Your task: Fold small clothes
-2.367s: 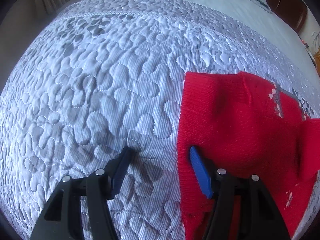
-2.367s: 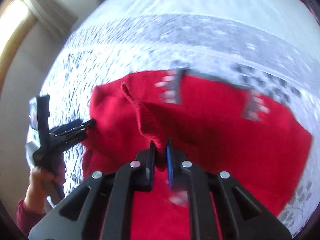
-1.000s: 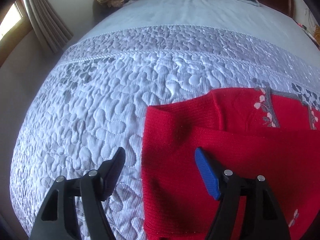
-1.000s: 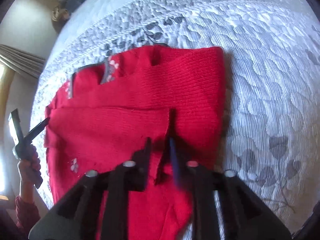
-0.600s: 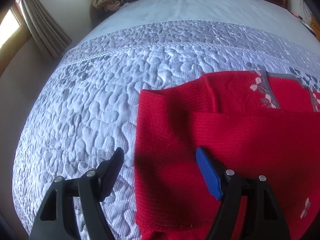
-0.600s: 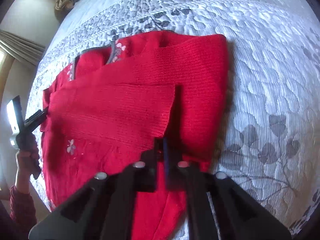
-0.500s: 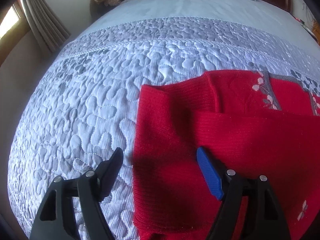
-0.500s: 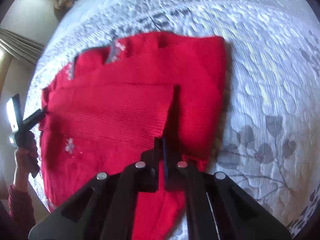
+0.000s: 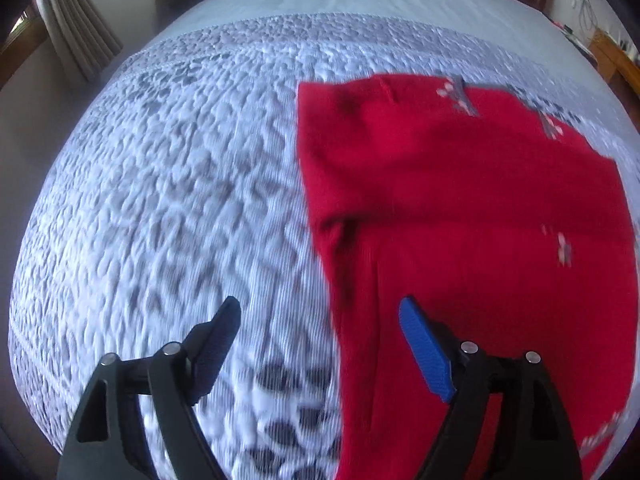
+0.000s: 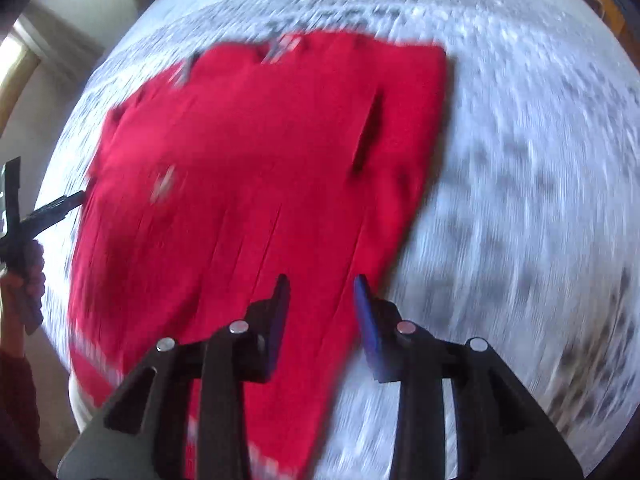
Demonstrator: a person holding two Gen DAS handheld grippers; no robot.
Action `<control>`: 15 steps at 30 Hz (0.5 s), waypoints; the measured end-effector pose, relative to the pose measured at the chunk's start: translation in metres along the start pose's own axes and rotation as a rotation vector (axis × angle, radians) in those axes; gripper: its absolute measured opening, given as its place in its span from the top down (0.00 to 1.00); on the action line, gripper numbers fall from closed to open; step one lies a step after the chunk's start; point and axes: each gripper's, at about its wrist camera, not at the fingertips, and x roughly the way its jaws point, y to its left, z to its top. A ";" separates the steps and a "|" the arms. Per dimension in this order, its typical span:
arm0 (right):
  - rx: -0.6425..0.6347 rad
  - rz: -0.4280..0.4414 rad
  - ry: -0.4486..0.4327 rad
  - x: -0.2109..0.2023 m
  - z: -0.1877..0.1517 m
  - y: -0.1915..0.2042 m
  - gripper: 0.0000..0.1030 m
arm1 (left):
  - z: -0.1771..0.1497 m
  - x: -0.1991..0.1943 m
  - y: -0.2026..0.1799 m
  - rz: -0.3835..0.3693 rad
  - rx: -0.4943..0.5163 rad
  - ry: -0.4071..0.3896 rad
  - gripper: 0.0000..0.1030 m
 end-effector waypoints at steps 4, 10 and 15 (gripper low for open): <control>0.025 0.055 0.042 -0.005 -0.076 0.008 0.67 | -0.076 -0.021 0.006 -0.043 0.045 0.055 0.20; 0.059 0.077 0.072 -0.016 -0.148 0.014 0.63 | -0.150 -0.047 0.015 -0.072 0.049 0.076 0.17; 0.046 0.055 0.096 -0.019 -0.167 0.023 0.61 | -0.166 -0.052 0.018 -0.083 0.026 0.088 0.17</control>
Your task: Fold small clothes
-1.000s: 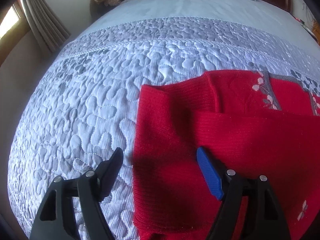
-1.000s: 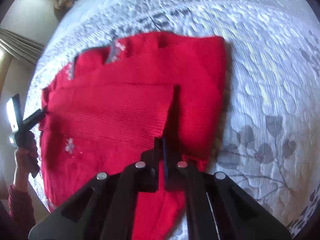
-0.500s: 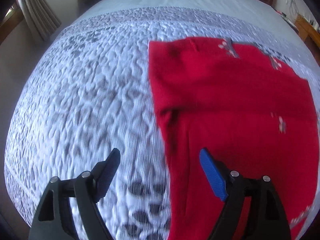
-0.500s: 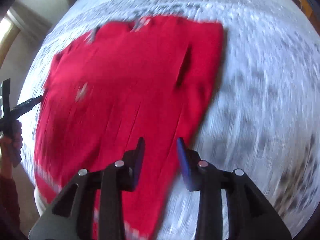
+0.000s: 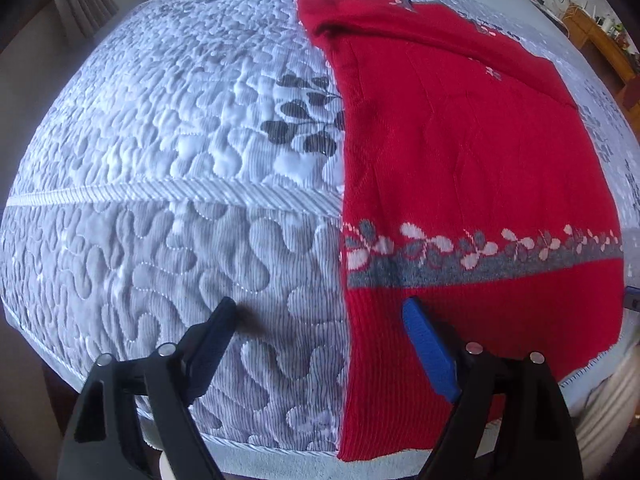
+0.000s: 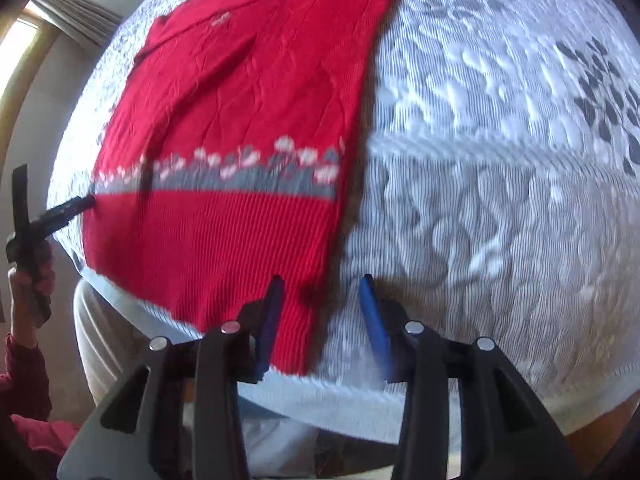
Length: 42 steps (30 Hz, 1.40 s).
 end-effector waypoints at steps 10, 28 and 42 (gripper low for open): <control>-0.026 0.027 0.023 0.020 -0.013 0.023 0.65 | -0.028 0.001 -0.010 -0.058 -0.030 0.041 0.13; -0.018 0.281 -0.128 -0.047 -0.001 0.014 0.94 | -0.027 -0.052 0.021 -0.365 -0.157 -0.002 0.93; 0.124 0.288 -0.131 -0.046 0.140 -0.026 0.94 | 0.113 -0.024 0.030 -0.334 -0.232 -0.079 0.93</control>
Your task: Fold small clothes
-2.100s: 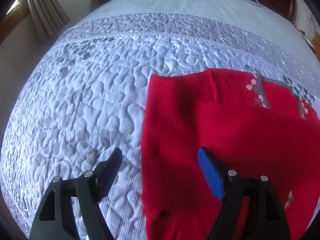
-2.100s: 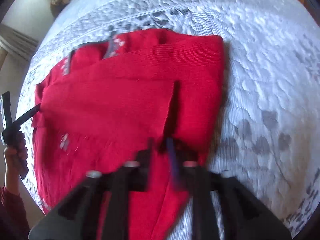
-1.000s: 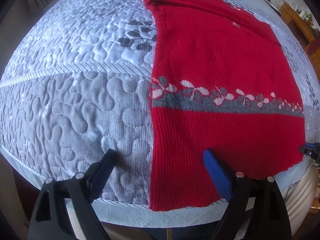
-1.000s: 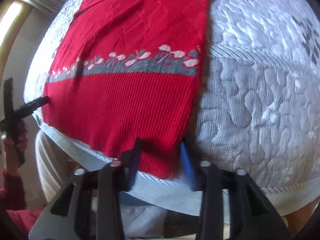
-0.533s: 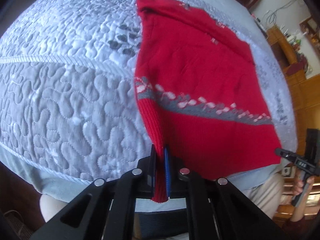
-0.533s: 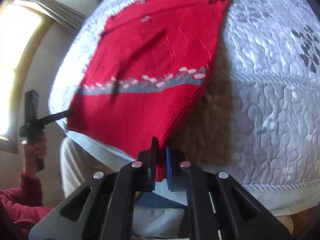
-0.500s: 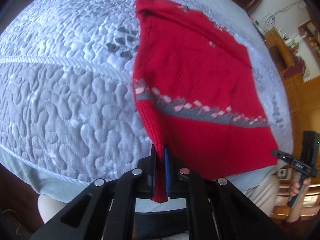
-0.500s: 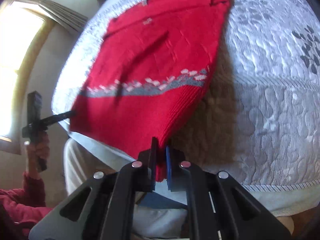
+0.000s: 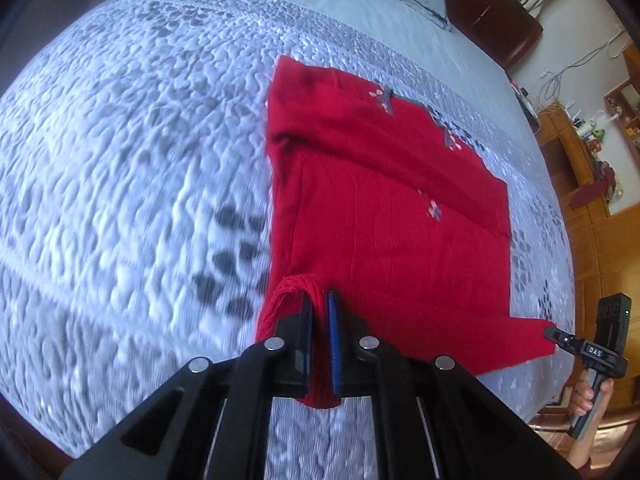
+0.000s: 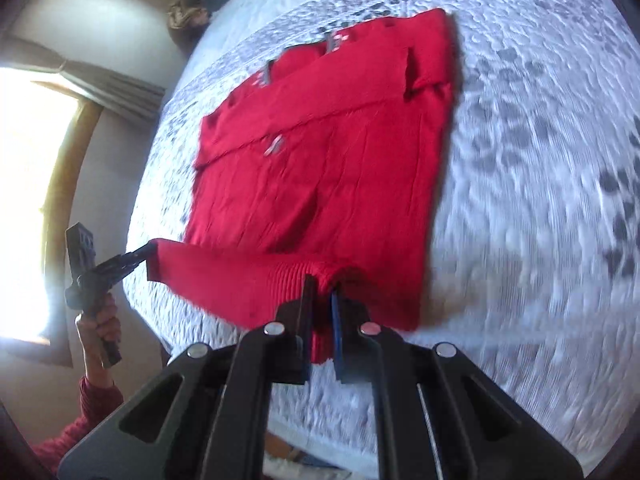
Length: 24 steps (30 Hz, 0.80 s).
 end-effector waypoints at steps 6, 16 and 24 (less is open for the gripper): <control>0.110 -0.049 0.050 0.040 0.053 -0.027 0.88 | 0.042 0.057 0.000 0.056 -0.016 0.065 0.85; 0.043 -0.093 -0.017 0.020 0.066 -0.045 0.71 | 0.070 0.029 0.034 0.066 -0.022 -0.016 0.44; -0.091 -0.123 0.000 0.041 0.075 -0.020 0.60 | 0.065 0.044 -0.016 0.131 0.311 -0.019 0.44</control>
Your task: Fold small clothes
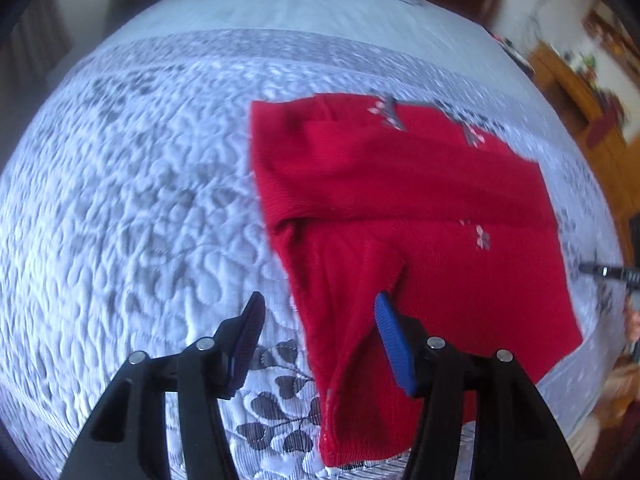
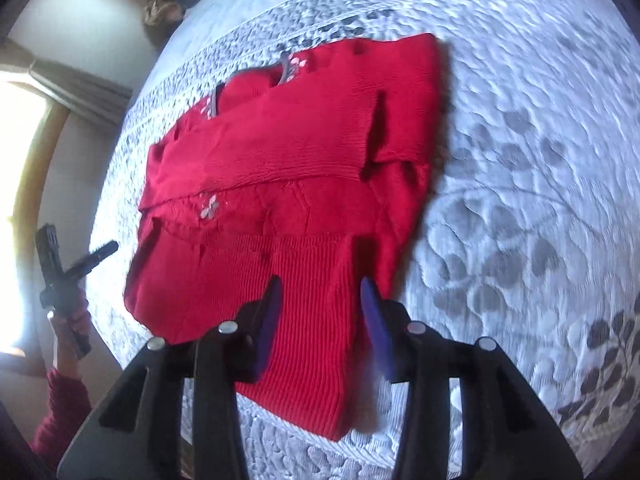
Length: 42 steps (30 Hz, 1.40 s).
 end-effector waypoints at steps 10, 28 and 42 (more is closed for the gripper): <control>-0.040 -0.025 0.026 0.017 0.009 0.006 0.56 | -0.005 0.038 -0.061 0.086 0.309 0.045 0.44; -0.067 -0.009 0.028 0.029 0.013 0.011 0.96 | 0.005 0.041 -0.030 -0.107 0.133 0.062 0.94; -0.001 0.067 -0.194 -0.057 0.058 0.001 0.97 | 0.067 -0.024 -0.002 -0.204 -0.003 -0.181 0.94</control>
